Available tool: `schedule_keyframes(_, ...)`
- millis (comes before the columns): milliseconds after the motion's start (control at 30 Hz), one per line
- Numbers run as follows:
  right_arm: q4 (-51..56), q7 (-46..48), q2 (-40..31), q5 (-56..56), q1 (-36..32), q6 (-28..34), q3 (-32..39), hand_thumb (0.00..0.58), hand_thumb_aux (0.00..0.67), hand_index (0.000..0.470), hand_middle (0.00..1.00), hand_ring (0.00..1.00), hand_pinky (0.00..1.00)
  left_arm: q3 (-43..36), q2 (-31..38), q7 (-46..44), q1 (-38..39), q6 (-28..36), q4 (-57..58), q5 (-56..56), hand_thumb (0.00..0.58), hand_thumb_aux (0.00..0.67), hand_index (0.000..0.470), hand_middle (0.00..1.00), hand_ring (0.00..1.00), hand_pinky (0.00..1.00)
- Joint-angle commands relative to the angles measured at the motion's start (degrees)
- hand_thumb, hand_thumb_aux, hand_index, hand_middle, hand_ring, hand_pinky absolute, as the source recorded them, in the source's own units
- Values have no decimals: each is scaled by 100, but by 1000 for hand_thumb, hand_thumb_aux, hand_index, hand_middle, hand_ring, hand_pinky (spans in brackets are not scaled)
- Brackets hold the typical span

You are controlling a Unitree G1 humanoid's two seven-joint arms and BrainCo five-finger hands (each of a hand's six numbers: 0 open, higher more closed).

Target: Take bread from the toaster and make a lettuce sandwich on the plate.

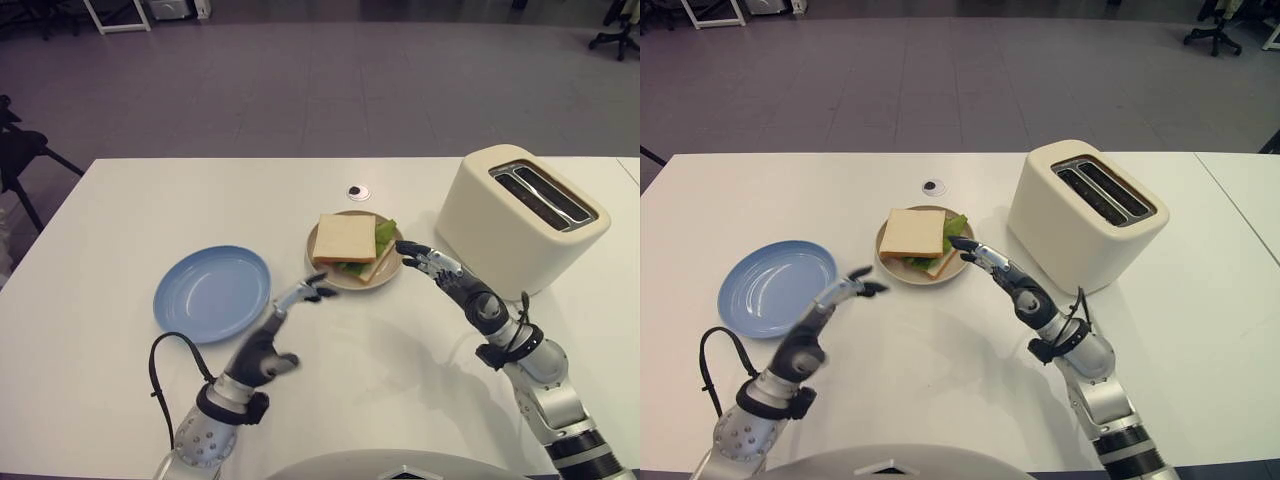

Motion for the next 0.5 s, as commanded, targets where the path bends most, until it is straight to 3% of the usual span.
schedule_keyframes(33, -57, 414, 94, 527, 64, 225, -298, 0, 0, 0, 0, 0, 0, 22, -175, -253, 42, 51, 154, -498, 0, 0, 0, 0, 0, 0)
schedule_keyframes(500, -69, 1364, 649, 1174, 340, 323, -909, 0, 0, 0, 0, 0, 0, 315, -489, -1174, -361, 55, 662, -1578, 0, 0, 0, 0, 0, 0)
